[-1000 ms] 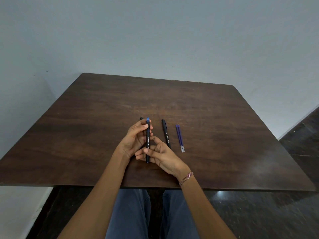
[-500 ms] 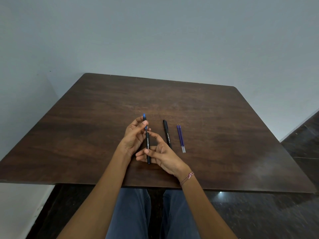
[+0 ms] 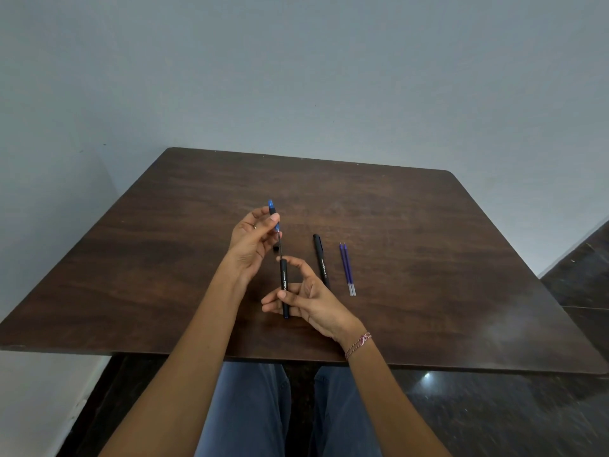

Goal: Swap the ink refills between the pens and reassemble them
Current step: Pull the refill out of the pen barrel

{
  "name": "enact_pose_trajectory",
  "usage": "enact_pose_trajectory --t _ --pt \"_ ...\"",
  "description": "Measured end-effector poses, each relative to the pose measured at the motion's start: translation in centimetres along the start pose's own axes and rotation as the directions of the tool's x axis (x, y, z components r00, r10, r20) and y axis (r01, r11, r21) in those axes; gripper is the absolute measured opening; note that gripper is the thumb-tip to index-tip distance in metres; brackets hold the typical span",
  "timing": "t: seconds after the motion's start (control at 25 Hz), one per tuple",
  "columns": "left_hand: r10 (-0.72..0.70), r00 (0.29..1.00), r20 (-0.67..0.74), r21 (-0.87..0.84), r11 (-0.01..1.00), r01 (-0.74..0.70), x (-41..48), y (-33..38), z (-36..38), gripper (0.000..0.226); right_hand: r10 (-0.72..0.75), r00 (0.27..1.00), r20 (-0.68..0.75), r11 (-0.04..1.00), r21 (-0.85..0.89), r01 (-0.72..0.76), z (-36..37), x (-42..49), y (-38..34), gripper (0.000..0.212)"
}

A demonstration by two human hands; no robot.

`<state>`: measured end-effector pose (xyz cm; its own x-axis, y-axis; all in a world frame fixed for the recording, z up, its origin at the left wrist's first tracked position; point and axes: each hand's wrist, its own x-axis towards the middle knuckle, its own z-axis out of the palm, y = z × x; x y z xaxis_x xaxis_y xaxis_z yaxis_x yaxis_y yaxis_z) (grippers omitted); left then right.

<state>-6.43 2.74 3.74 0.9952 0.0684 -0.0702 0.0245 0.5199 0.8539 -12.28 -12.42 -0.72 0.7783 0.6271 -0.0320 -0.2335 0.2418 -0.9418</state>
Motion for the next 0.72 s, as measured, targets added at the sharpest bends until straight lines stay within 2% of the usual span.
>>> enact_pose_trajectory --t 0.24,0.36,0.52,0.6,0.72 --pt "0.022 0.986 -0.164 -0.016 1.000 -0.025 0.8 1.1 -1.7 0.021 -0.029 1.000 -0.011 1.000 0.002 0.029 -0.1 0.0 0.3 0.055" --pt "0.039 0.971 -0.237 0.249 0.968 0.022 1.4 0.5 -3.1 0.031 -0.044 0.999 -0.027 0.999 0.021 0.044 -0.2 0.0 0.3 0.056" --pt "0.058 0.922 -0.383 0.589 0.784 0.195 2.0 -0.2 -4.1 0.038 -0.047 0.998 -0.053 0.998 0.038 0.049 -0.2 0.1 0.3 0.058" --pt "0.048 0.897 -0.440 0.687 0.660 0.303 2.4 -0.4 -4.3 0.039 -0.041 0.997 -0.061 0.998 0.035 0.043 -0.1 0.1 0.3 0.058" --pt "0.050 0.889 -0.454 0.765 0.534 0.361 2.6 -0.3 -3.9 0.043 -0.037 0.997 -0.071 0.999 0.032 0.039 -0.1 0.1 0.2 0.053"
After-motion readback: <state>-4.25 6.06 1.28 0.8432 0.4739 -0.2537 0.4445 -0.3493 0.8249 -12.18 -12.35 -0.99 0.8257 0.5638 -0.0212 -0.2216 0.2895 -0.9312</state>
